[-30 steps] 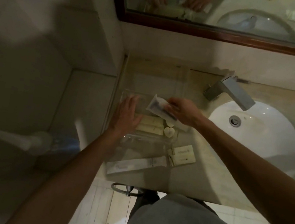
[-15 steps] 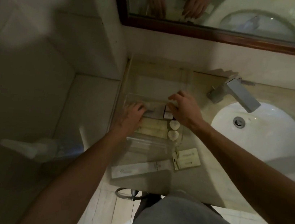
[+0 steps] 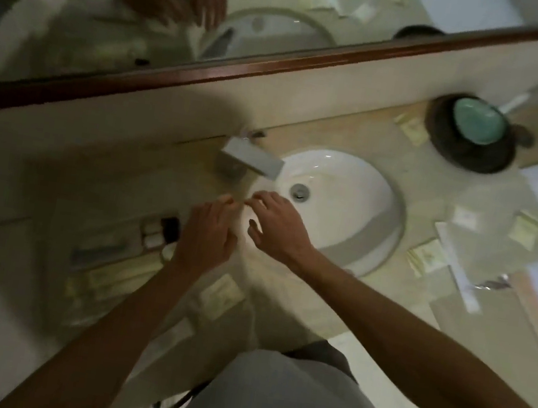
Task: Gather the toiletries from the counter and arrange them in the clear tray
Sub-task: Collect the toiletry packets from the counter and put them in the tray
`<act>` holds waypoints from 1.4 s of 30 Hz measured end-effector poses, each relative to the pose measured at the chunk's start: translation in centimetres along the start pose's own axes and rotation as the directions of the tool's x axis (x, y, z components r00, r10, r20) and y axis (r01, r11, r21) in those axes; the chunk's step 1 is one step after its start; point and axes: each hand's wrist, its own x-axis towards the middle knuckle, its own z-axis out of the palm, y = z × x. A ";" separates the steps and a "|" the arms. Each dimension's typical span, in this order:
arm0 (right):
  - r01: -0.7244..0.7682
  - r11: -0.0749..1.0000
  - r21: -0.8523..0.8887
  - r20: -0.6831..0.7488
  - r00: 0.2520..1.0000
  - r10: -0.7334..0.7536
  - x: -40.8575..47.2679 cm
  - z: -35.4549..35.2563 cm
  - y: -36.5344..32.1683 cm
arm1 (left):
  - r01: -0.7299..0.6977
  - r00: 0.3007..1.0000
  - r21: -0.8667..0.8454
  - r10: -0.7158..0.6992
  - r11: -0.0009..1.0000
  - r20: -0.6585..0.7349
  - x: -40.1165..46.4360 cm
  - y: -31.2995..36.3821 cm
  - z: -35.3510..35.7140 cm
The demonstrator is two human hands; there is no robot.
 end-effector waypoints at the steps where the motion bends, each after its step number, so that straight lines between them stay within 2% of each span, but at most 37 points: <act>1: -0.028 0.999 0.037 -0.043 0.999 0.029 -1.2 -0.6 2.3 | -0.025 1.000 -0.046 0.025 0.999 0.005 1.6 2.3 1.0; 6: -0.220 0.969 0.112 -0.182 0.954 0.238 -6.8 -3.9 14.8 | -0.068 0.987 -0.156 0.089 0.985 0.135 10.1 13.3 6.5; 12: -0.388 0.906 0.171 -0.137 0.901 0.412 -12.0 -5.9 28.9 | -0.121 0.936 -0.080 0.141 0.989 0.322 21.9 22.9 14.9; 14: -0.437 0.882 0.177 -0.117 0.880 0.460 -13.0 -6.2 33.0 | -0.077 0.930 -0.059 0.093 0.995 0.356 27.0 24.7 17.8; 18: -0.481 0.860 0.171 -0.086 0.862 0.499 -14.3 -6.8 39.2 | 0.095 0.902 0.020 -0.094 0.995 0.420 37.1 28.0 22.5; 23: -0.577 0.809 0.111 -0.080 0.807 0.586 -14.9 -8.0 43.8 | 0.076 0.858 0.110 -0.121 0.991 0.500 42.6 28.7 26.9; 26: -0.656 0.751 0.083 0.016 0.754 0.657 -16.2 -8.7 46.8 | 0.107 0.782 0.115 -0.155 0.988 0.603 42.9 28.8 28.4; 27: -0.673 0.739 0.047 0.083 0.739 0.668 -16.8 -8.7 47.7 | 0.108 0.776 0.095 -0.143 0.990 0.614 42.5 28.7 28.6; 29: -0.692 0.722 0.003 0.193 0.709 0.678 -18.0 -8.3 48.9 | 0.063 0.820 0.019 -0.063 0.998 0.569 41.2 28.3 28.5; 31: -0.691 0.722 0.033 0.197 0.713 0.673 -18.5 -7.6 49.0 | -0.056 0.850 -0.079 0.089 0.995 0.520 39.6 27.8 28.0; 35: -0.577 0.801 0.158 0.135 0.816 0.562 -16.3 -6.7 47.3 | -0.265 0.790 -0.261 0.365 0.928 0.493 36.8 27.9 26.6; 37: -0.544 0.810 0.219 0.154 0.839 0.522 -14.7 -6.5 46.9 | -0.354 0.769 -0.294 0.455 0.888 0.449 35.7 28.3 26.0; 40: -0.577 0.743 0.340 0.143 0.812 0.565 -13.6 -7.0 46.8 | -0.370 0.807 -0.249 0.442 0.895 0.391 33.7 28.6 25.6; 42: -0.611 0.694 0.382 0.064 0.766 0.639 -14.2 -7.7 47.1 | -0.341 0.818 -0.245 0.415 0.908 0.398 32.3 29.4 25.6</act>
